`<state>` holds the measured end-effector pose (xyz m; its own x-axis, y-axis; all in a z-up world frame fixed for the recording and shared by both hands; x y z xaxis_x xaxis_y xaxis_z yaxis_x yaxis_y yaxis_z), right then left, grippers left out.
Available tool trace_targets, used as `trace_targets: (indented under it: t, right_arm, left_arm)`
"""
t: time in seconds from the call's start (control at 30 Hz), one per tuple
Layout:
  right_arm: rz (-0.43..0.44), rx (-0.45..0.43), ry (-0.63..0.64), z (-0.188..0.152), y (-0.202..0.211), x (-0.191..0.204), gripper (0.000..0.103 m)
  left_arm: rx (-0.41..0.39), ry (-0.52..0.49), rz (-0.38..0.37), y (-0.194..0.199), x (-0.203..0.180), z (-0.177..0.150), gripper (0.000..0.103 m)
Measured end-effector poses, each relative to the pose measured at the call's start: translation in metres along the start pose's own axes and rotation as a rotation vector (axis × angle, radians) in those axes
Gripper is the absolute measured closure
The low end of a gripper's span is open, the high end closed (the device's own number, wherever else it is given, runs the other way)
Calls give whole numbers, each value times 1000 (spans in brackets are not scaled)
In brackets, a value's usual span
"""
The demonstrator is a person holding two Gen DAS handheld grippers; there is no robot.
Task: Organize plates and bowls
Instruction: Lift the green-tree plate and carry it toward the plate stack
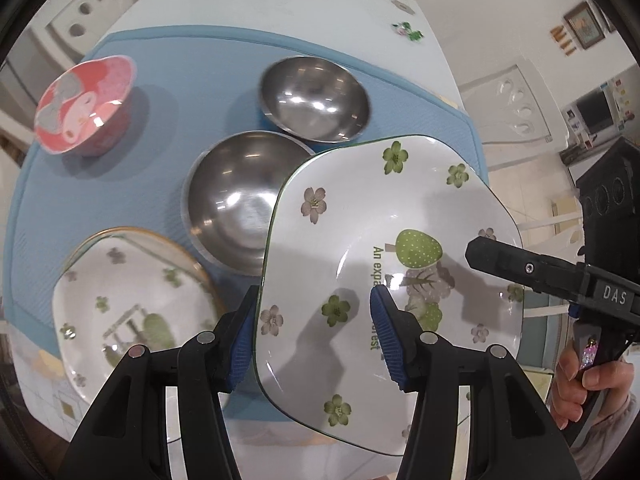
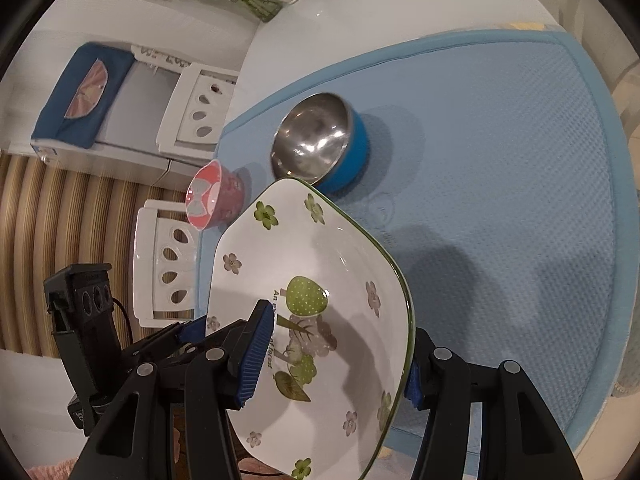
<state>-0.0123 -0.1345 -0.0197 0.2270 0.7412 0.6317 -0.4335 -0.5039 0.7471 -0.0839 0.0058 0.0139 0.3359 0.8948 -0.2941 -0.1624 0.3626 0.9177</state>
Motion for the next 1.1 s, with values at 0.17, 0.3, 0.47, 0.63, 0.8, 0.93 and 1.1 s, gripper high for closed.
trace_targets:
  t: [0.17, 0.3, 0.47, 0.63, 0.8, 0.93, 1.1]
  right_arm:
    - [12, 8, 24, -4, -15, 29, 48]
    - [19, 27, 42, -8, -30, 51, 47]
    - [23, 51, 61, -12, -47, 73, 48]
    - [17, 71, 90, -15, -63, 95, 47]
    - [17, 84, 100, -19, -79, 112, 47]
    - [15, 100, 116, -25, -92, 127, 47]
    - [11, 125, 130, -35, -109, 138, 47]
  left_arm:
    - [-15, 13, 8, 17, 24, -3, 53]
    - [-33, 40, 12, 30, 47, -6, 53]
    - [-45, 58, 14, 42, 74, -12, 53]
    - [-53, 75, 22, 53, 98, -15, 53]
    - [-51, 80, 32, 60, 122, -17, 53]
    - [-57, 94, 32, 65, 143, -19, 53]
    - [-52, 80, 25, 64, 166, -25, 53]
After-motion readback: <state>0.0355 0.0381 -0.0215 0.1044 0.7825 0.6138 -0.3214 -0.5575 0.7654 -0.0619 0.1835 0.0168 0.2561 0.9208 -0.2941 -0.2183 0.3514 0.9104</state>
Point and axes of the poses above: each gripper's, at about its wrist camera, not at the fingertips, and y roughly against the way its jaws point, x to its left, z to its top, the point moved 1 cm from there along -y, roughly the way its jaws point, and after that the axes turned 7 degrees about -x, right-handed, at the moved point
